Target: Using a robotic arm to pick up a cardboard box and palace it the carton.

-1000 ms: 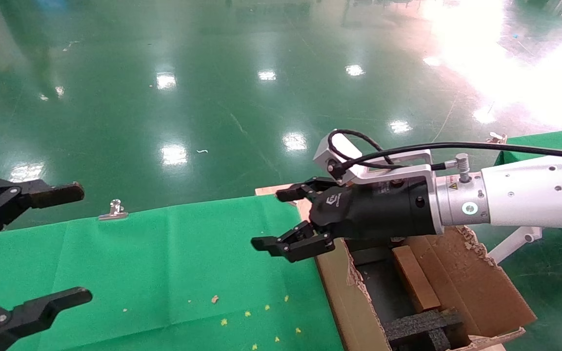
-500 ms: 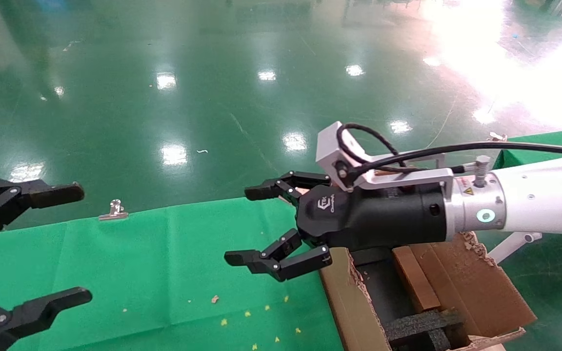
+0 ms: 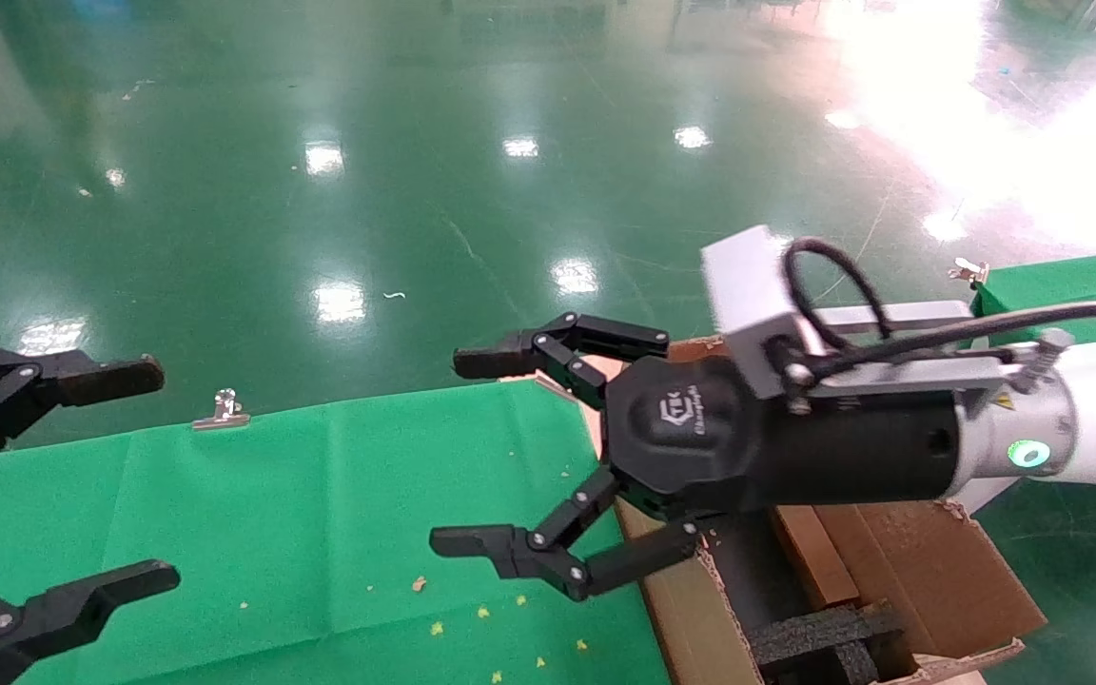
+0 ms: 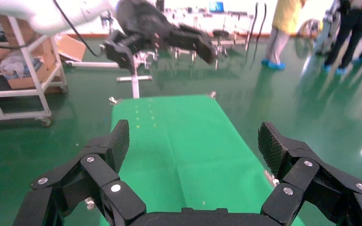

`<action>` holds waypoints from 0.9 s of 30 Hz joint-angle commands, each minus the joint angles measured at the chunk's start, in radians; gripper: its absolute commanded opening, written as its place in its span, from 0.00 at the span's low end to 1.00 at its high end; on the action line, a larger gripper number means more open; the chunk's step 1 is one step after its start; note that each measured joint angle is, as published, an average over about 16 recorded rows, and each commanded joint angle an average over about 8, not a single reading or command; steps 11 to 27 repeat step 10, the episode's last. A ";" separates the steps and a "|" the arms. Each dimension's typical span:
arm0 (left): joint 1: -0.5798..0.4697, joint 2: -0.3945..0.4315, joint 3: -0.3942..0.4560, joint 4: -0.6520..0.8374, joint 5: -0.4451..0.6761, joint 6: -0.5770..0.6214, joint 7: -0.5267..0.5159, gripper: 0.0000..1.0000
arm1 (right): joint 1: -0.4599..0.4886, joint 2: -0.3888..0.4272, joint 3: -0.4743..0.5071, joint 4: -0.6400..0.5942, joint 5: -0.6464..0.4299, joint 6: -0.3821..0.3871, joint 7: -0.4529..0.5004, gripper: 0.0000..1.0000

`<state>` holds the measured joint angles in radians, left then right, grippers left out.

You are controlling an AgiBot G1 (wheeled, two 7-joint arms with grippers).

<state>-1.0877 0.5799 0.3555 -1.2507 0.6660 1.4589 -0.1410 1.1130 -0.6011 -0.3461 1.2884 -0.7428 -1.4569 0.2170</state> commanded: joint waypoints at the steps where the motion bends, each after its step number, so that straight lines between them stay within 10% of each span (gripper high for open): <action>1: 0.000 0.000 0.000 0.000 0.000 0.000 0.000 1.00 | -0.030 -0.008 0.052 -0.003 0.009 -0.030 -0.022 1.00; 27: 0.000 0.000 0.000 0.000 0.000 0.000 0.000 1.00 | -0.062 -0.016 0.108 -0.007 0.020 -0.061 -0.039 1.00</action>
